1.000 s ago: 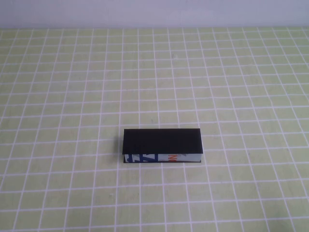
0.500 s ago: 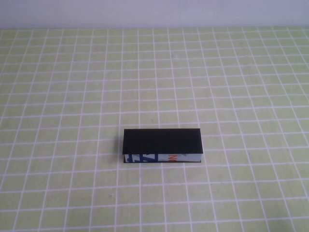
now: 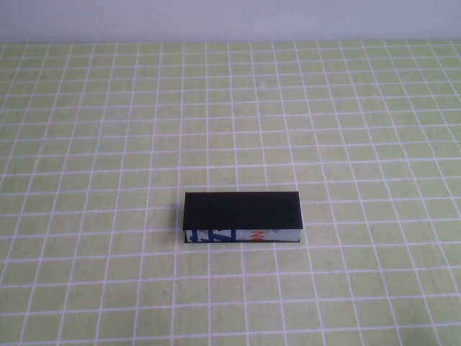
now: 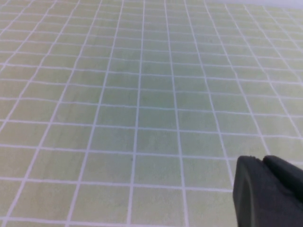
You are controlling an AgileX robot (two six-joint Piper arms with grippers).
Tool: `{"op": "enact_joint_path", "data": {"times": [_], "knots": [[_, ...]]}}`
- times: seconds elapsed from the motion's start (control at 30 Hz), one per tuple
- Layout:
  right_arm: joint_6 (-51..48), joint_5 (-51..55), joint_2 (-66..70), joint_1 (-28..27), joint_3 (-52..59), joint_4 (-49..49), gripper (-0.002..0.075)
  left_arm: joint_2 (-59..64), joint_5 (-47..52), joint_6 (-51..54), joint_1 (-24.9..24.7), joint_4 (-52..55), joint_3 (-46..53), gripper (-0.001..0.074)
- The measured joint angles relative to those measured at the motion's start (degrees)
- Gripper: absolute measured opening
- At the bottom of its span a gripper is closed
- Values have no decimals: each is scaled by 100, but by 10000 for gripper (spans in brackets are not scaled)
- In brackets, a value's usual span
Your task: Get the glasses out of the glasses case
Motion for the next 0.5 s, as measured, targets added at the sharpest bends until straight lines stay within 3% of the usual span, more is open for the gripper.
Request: {"op": "enact_joint_path", "data": {"times": [0.1, 0.33, 0.5], "knots": [[0, 0, 0, 0, 0, 0, -18, 0, -236, 0, 0, -558, 10, -4], [0, 0, 0, 0, 0, 0, -18, 0, -1187, 0, 0, -2960, 10, -4], [0, 0, 0, 0, 0, 0, -18, 40, -933, 0, 0, -3458, -91, -4]]}}
